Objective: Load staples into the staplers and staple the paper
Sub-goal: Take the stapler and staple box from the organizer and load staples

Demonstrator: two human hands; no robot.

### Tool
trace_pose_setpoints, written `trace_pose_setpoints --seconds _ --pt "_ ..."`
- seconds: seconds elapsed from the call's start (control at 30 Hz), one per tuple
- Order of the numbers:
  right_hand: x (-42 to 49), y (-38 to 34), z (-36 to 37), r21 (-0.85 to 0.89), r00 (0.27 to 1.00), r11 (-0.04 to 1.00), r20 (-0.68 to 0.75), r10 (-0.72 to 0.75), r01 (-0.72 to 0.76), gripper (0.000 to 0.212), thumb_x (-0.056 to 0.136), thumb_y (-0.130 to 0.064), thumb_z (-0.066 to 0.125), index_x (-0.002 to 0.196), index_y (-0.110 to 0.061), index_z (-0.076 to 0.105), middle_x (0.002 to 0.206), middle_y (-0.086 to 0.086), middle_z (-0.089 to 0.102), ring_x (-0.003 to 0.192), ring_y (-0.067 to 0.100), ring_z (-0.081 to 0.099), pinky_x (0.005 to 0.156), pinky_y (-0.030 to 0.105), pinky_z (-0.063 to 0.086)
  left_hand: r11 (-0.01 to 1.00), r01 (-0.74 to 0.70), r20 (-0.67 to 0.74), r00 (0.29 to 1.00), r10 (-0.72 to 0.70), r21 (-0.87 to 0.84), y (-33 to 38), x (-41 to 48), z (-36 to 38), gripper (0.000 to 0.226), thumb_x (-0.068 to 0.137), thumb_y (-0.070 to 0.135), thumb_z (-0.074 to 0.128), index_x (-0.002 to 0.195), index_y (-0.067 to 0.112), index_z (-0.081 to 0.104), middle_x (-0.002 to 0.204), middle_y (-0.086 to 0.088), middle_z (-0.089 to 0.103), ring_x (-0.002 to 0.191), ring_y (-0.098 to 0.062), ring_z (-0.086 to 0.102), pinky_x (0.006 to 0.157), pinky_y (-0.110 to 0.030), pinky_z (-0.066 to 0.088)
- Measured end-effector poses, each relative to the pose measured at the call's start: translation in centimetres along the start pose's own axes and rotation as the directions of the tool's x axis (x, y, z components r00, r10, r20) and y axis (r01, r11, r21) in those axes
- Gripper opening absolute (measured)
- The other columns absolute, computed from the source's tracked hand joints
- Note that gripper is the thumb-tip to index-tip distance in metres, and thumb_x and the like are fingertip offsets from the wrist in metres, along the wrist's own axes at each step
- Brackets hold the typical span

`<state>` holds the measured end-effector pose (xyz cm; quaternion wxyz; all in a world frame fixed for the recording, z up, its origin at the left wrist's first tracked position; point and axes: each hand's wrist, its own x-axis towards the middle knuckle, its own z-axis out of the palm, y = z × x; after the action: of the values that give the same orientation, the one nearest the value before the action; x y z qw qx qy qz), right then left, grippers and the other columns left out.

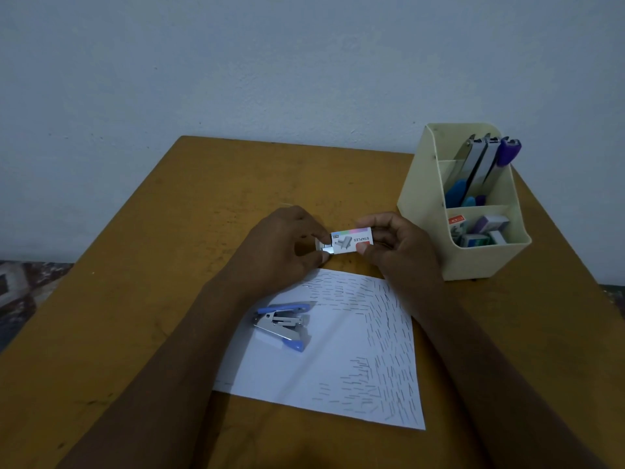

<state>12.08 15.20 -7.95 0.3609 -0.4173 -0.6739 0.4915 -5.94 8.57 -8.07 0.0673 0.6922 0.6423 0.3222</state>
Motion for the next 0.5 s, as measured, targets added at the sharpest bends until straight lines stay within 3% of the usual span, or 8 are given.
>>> trace_pose_setpoints --seconds 0.17,0.27,0.5 --pt "-0.01 0.01 -0.05 0.008 1.0 1.0 -0.015 0.011 -0.01 0.027 0.084 -0.003 0.066 0.104 -0.021 0.063 0.104 -0.002 0.068 0.094 0.004 0.065 0.075 0.014 0.054 0.998 -0.022 -0.024 0.999 0.023 0.057 0.25 -0.03 0.29 0.028 0.075 0.02 0.078 0.103 0.02 0.074 0.107 0.003 0.066 0.099 -0.015 0.055 0.072 -0.03 0.048" --pt "0.09 0.07 -0.04 0.026 0.999 0.999 -0.024 0.025 -0.024 0.028 0.083 -0.004 0.067 0.103 -0.022 0.064 0.106 -0.001 0.069 0.095 0.005 0.065 0.073 0.013 0.053 0.996 -0.035 -0.046 0.998 0.039 0.087 0.51 -0.05 0.28 0.027 0.076 0.019 0.078 0.102 0.018 0.075 0.105 0.001 0.066 0.098 -0.018 0.055 0.071 -0.036 0.052" --pt "0.17 0.15 0.06 0.008 0.999 0.999 -0.032 0.036 -0.036 0.027 0.083 -0.005 0.067 0.106 -0.019 0.064 0.108 0.001 0.069 0.096 0.006 0.065 0.077 0.017 0.054 0.975 -0.105 -0.021 0.994 0.111 0.194 0.54 0.21 0.36 0.02 0.081 0.024 0.071 0.099 0.015 0.074 0.104 0.002 0.064 0.099 -0.019 0.051 0.066 -0.041 0.052"
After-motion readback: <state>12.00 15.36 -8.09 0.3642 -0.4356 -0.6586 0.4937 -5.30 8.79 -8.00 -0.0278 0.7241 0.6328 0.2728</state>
